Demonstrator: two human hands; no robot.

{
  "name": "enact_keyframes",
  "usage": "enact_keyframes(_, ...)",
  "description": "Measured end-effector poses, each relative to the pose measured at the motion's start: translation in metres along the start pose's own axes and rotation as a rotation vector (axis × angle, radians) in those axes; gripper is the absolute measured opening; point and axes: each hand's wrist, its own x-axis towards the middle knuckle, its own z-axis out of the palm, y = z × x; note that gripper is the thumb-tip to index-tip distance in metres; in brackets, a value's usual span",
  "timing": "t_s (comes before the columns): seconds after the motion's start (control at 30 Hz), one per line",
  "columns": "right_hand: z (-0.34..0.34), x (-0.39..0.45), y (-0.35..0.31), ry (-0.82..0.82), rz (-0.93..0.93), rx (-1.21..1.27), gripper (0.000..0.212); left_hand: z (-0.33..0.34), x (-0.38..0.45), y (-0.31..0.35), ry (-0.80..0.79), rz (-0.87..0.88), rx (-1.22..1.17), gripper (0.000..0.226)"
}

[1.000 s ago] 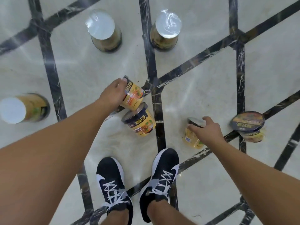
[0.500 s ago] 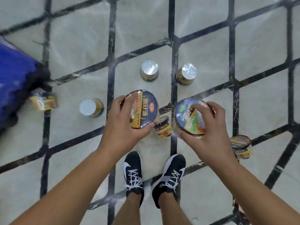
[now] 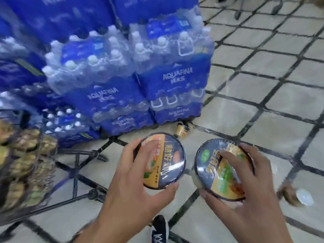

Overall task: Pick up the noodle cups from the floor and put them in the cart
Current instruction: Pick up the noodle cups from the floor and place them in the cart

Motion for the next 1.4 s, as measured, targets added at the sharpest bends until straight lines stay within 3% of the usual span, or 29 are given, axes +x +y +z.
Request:
enact_keyframes(0.17, 0.086, 0.036, -0.163, -0.127, -0.291, 0.03, 0.082, -0.175, -0.069, -0.074, 0.26, -0.147, 0.049, 0.093)
enact_keyframes(0.33, 0.216, 0.048, -0.314, -0.262, -0.575, 0.04, 0.081, -0.322, -0.144, -0.184, 0.533, -0.312, 0.045, 0.094)
enact_keyframes(0.47, 0.337, 0.03, -0.42, -0.357, -0.67, 0.123, 0.074, -0.417, -0.189, -0.28, 0.69, -0.416, 0.052, 0.095)
enact_keyframes(0.73, 0.558, -0.033, -0.587, -0.607, -0.705, 0.238, 0.079, -0.568, -0.274, -0.467, 0.781, -0.586, 0.148, 0.082)
enact_keyframes(0.87, 0.63, -0.056, -0.62, -0.69, -0.767, 0.14, 0.08, -0.611, -0.284, -0.54, 0.744, -0.653, 0.204, 0.083)
enact_keyframes(1.07, 0.684, -0.083, -0.62, -0.786, -0.761, 0.007, 0.084, -0.616, -0.262, -0.615, 0.492, -0.751, 0.34, 0.093)
enact_keyframes(1.27, 0.701, -0.087, -0.61, -0.829, -0.744, -0.015, 0.081, -0.617, -0.255, -0.642, 0.349, -0.832, 0.351, 0.093)
enact_keyframes(1.33, 0.693, -0.084, -0.605, -0.828, -0.725, -0.005, 0.082, -0.621, -0.258, -0.637, 0.356, -0.838, 0.304, 0.095)
enact_keyframes(1.4, 0.679, -0.08, -0.597, -0.819, -0.723, -0.008, 0.086, -0.622, -0.262, -0.622, 0.399, -0.837, 0.287, 0.083)
